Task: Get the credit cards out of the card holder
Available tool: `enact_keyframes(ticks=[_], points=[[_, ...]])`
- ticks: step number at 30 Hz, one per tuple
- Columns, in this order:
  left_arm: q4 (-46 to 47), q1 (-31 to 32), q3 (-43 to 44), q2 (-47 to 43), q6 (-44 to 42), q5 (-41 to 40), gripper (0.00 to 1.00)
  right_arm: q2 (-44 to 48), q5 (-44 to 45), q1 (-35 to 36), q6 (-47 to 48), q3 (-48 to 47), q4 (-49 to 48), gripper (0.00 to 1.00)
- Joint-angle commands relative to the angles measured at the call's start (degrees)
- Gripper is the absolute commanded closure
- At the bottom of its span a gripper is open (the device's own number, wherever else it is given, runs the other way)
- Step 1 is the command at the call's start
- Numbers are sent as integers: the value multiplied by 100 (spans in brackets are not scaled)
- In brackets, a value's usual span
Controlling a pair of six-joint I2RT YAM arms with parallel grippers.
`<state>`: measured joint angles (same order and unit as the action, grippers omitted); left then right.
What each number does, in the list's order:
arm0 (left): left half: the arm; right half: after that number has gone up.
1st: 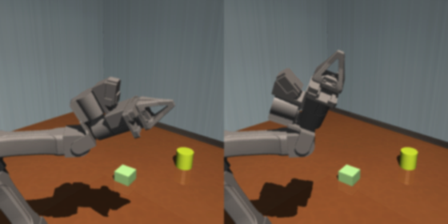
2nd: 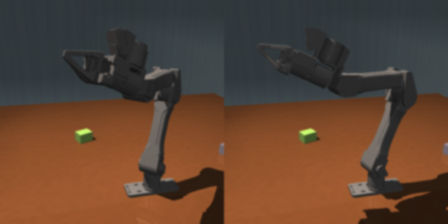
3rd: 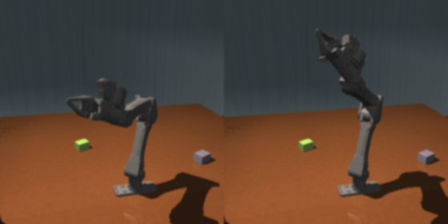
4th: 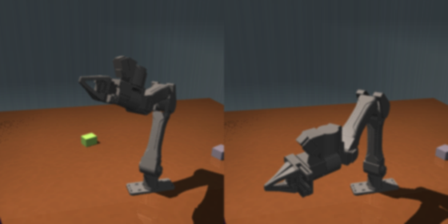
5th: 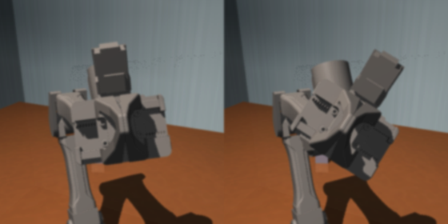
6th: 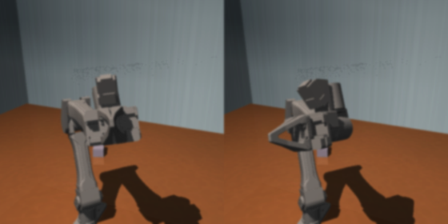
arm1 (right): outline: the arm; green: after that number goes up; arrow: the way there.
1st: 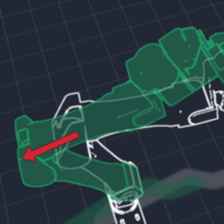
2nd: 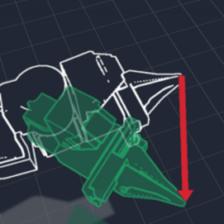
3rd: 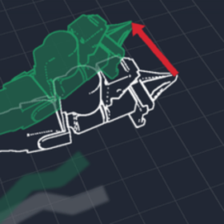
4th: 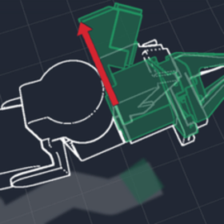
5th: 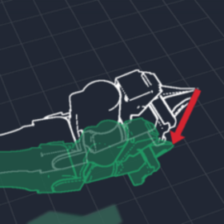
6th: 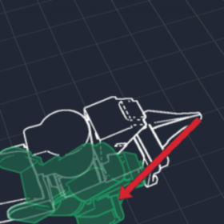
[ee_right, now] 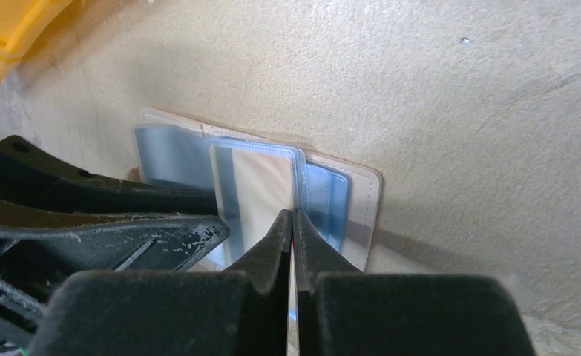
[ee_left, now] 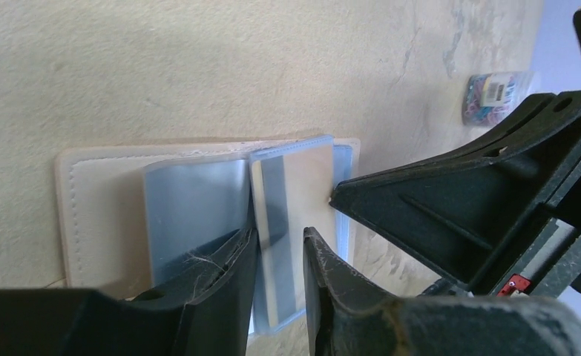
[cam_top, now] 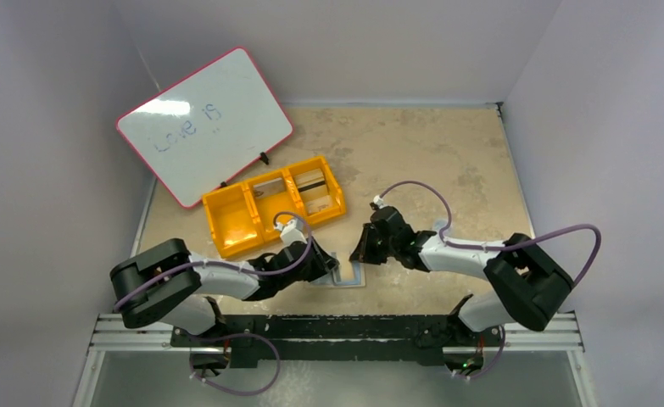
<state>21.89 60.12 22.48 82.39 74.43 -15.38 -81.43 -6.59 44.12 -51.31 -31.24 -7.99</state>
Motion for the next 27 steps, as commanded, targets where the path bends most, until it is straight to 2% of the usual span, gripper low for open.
enact_keyframes(ticks=[1, 2, 4, 7, 8, 12, 15, 16, 23, 27], points=[[1046, -85, -686, 50, 601, 106, 69, -162, -535, 62, 324, 291, -225, 100], [1159, -88, -748, 76, 635, 99, 68, -99, -591, 62, 342, 315, -260, 100], [1199, -93, -744, 169, 646, 109, 68, 20, -639, 62, 303, 351, -275, 93], [1192, -88, -680, 301, 609, 165, 68, 153, -542, 57, 220, 381, -154, 71], [1187, -89, -669, 326, 602, 166, 69, 157, -491, 54, 190, 375, -105, 69], [1052, -88, -648, 344, 616, 106, 73, -53, -332, 30, 159, 338, 37, 75], [1004, -83, -641, 347, 610, 89, 75, -342, -557, 16, 354, 258, -145, 90], [967, -88, -621, 343, 596, 88, 75, -415, -566, 18, 363, 226, -150, 100], [330, -86, -496, 196, 574, -100, 70, -430, -247, 9, 189, 200, 8, 100], [534, -83, -588, 166, 607, -137, 85, -648, -278, 9, 187, 146, 18, 100]])
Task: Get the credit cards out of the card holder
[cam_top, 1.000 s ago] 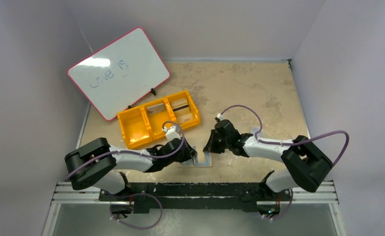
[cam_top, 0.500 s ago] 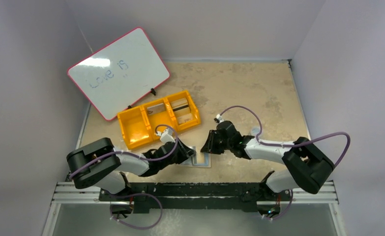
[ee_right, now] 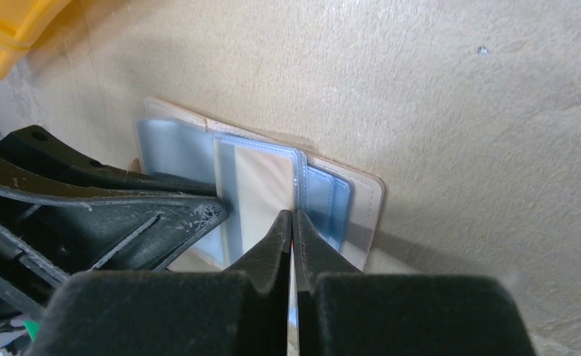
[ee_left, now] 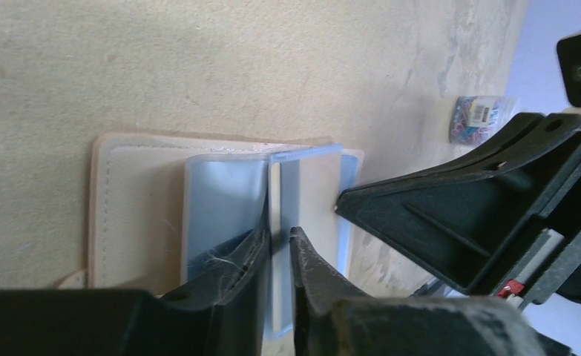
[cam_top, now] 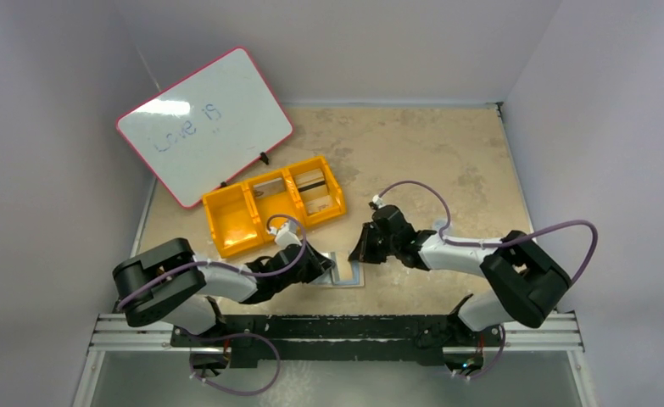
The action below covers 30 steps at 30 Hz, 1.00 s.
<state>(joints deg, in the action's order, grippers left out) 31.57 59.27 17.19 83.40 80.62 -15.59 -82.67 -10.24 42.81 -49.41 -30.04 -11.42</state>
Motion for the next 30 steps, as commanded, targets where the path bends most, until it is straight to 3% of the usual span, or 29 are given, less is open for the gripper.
enact_keyframes(ticks=[1, 3, 8, 15, 30], points=[[-244, -2, -85, 82, -11, -92, 91, -548, 70, 140, 5, 17, 352, 100], [-122, 1, -102, 116, -2, -76, 100, -574, 70, 140, 13, 9, 354, 100], [-260, -4, -223, -22, 129, -257, 100, -588, 109, 98, -44, 39, 400, 100], [-1239, -21, -262, -905, 39, -792, 100, -638, 84, 44, -62, 78, 352, 100], [-2216, -21, 8, -1126, -168, -917, 100, -737, 145, 44, -47, 38, 403, 100]])
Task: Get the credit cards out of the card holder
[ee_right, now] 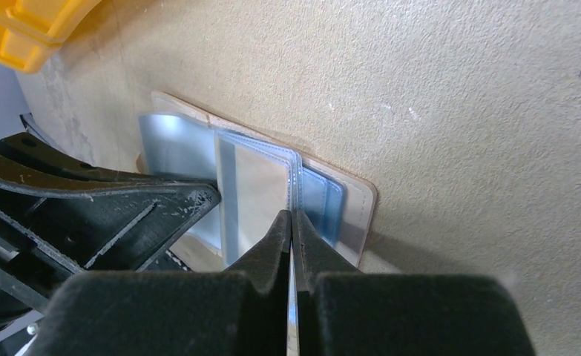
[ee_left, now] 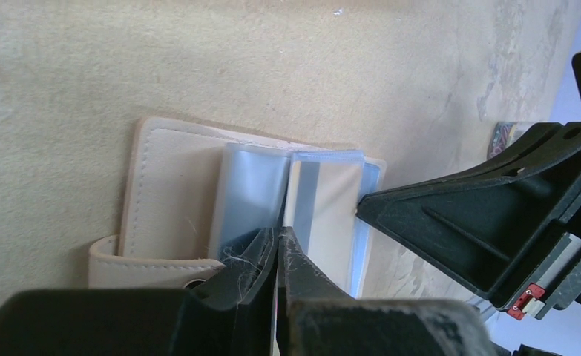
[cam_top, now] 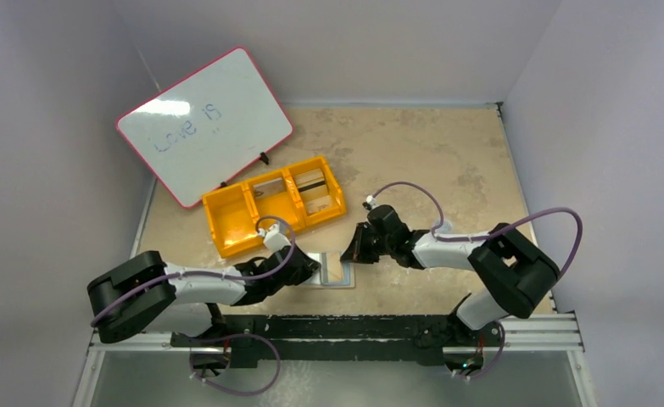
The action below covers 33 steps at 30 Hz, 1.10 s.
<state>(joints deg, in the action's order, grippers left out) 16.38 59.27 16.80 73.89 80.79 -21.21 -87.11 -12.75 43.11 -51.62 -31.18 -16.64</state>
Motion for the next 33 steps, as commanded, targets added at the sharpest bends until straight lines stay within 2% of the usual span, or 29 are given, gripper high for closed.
enact_keyframes(ticks=[1, 4, 9, 12, 15, 17, 18, 20, 22, 29, 32, 33], points=[[-747, -20, 37, -214, -187, -369, 100, -297, 398, 12, 177, 147, 923, 100], [-790, -26, -3, -298, -194, -383, 100, -300, 392, 13, 190, 132, 910, 100], [-278, -20, -26, -193, -332, -193, 100, -291, 358, 13, 343, 105, 876, 100], [193, -20, -25, -58, -398, 54, 83, -273, 380, 13, 416, 85, 857, 100], [839, -25, -134, 76, -374, 335, 75, -285, 421, 13, 463, 48, 839, 100], [1086, -25, -165, 177, -353, 461, 74, -312, 423, 13, 476, 25, 825, 100], [1167, -21, -175, 226, -354, 505, 74, -328, 415, 13, 481, 10, 828, 100], [1079, -20, -170, 317, -306, 518, 81, -340, 407, 13, 470, 17, 837, 100], [783, -25, -146, 372, -212, 414, 99, -323, 383, 13, 434, 43, 886, 100], [-88, -20, -145, 47, -74, -123, 100, 14, 701, 13, 463, 34, 1144, 100], [-322, -21, -71, 22, -155, -216, 100, 195, 670, 16, 583, 43, 890, 100], [-354, -23, -42, 32, -191, -232, 100, 270, 564, 18, 625, 60, 841, 97]])
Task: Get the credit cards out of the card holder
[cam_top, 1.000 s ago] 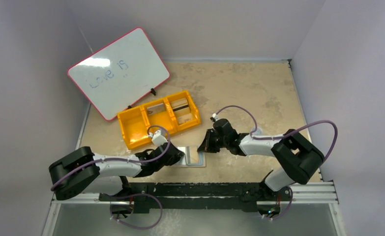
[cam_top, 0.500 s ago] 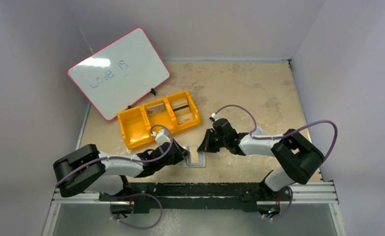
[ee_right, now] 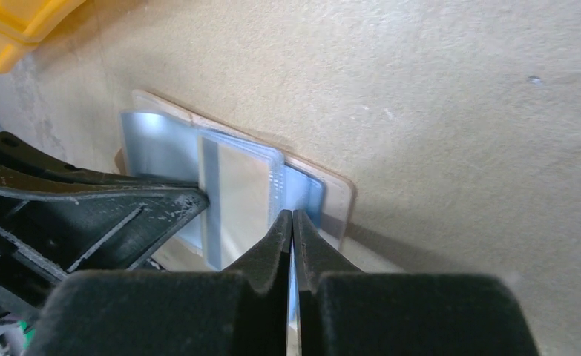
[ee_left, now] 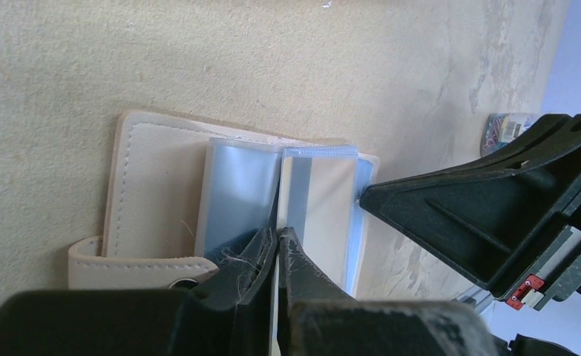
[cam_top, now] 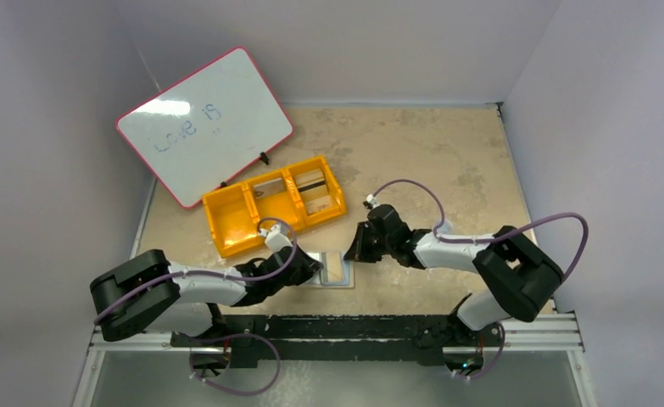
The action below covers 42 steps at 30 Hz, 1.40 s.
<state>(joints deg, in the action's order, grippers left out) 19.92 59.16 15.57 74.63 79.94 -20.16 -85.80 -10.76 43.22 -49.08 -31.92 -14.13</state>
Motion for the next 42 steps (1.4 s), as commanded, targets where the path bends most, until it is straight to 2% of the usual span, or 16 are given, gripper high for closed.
enact_keyframes(ticks=[1, 4, 14, 17, 23, 26, 29, 33, 36, 40, 41, 42], points=[[-678, -9, 102, -11, -141, -328, 100, 239, 265, 8, 408, 160, 488, 94], [-609, -2, 143, 102, -174, -272, 100, 463, -227, 6, 477, 235, 130, 82], [-595, -6, 188, 218, -188, -262, 100, 888, -480, 41, 665, 133, 122, 77], [-574, -1, 156, 219, -183, -260, 100, 603, -720, 46, 748, 138, -20, 72], [-558, -5, 78, 174, -206, -219, 100, -301, -1094, 45, 973, 53, -342, 73], [-596, 1, 85, 141, -273, -198, 100, -510, -1021, 46, 1048, 4, -298, 77], [-609, 8, 106, 133, -293, -156, 88, -390, -792, 61, 1042, -82, 28, 79], [-708, 8, 119, 48, -288, -146, 80, -351, 265, 89, 1136, -453, 1032, 78], [-743, 8, 123, -18, -335, -110, 76, -525, 497, 98, 1220, -601, 1235, 80], [-762, 6, 153, -24, -415, -2, 71, -669, 889, 226, 1215, -775, 1467, 91], [-771, 2, 152, 2, -410, 8, 70, -681, 933, 276, 1242, -819, 1502, 99], [-763, 8, 142, 26, -382, 4, 69, -710, 977, 338, 1258, -872, 1554, 100]])
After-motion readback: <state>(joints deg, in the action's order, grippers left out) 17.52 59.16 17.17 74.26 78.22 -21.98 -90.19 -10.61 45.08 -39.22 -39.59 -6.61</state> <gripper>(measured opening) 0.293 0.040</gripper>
